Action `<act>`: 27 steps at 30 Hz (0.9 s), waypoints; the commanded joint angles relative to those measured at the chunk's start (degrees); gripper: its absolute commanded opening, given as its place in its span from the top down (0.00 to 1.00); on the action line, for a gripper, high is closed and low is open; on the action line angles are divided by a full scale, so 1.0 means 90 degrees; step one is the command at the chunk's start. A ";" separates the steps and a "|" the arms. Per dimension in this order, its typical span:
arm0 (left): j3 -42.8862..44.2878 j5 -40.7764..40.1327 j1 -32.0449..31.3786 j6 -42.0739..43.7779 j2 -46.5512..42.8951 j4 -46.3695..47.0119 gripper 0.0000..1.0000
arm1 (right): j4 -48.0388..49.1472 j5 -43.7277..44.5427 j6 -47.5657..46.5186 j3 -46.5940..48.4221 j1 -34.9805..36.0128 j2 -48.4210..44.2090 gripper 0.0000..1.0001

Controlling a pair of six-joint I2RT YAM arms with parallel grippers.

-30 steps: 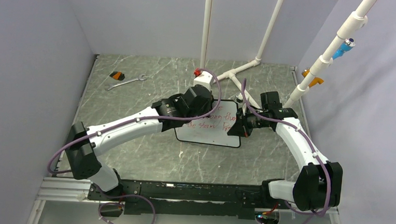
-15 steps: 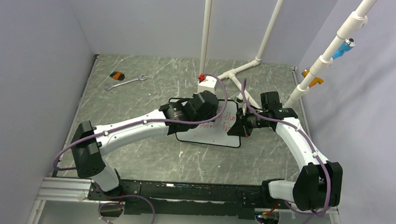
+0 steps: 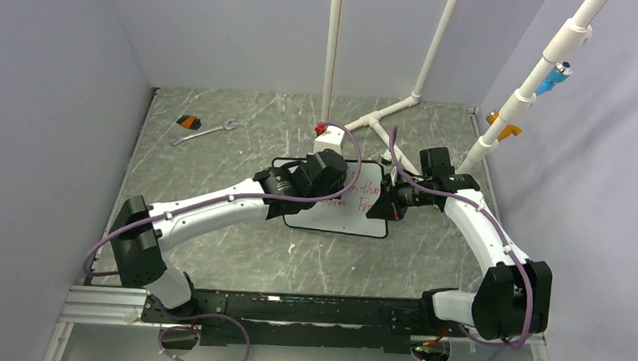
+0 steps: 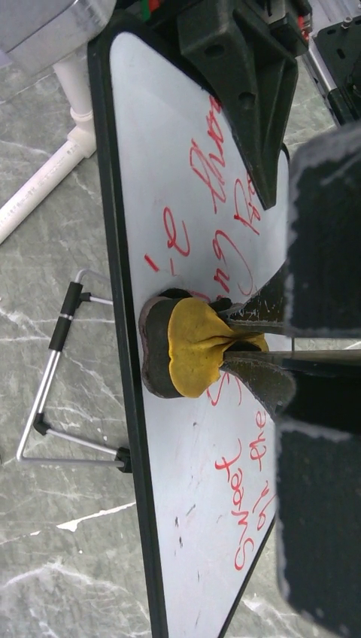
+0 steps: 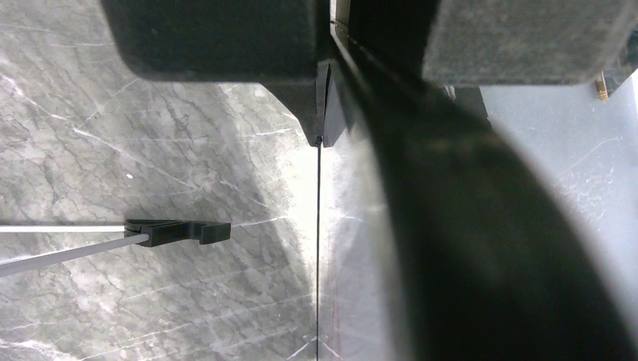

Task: Erase the whiteboard
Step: Erase the whiteboard at the center of the board.

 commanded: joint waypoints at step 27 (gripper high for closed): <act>0.0218 0.0394 -0.0299 0.0824 0.0143 0.0720 1.00 | -0.0076 -0.0172 -0.0523 0.0055 0.0133 -0.0102 1.00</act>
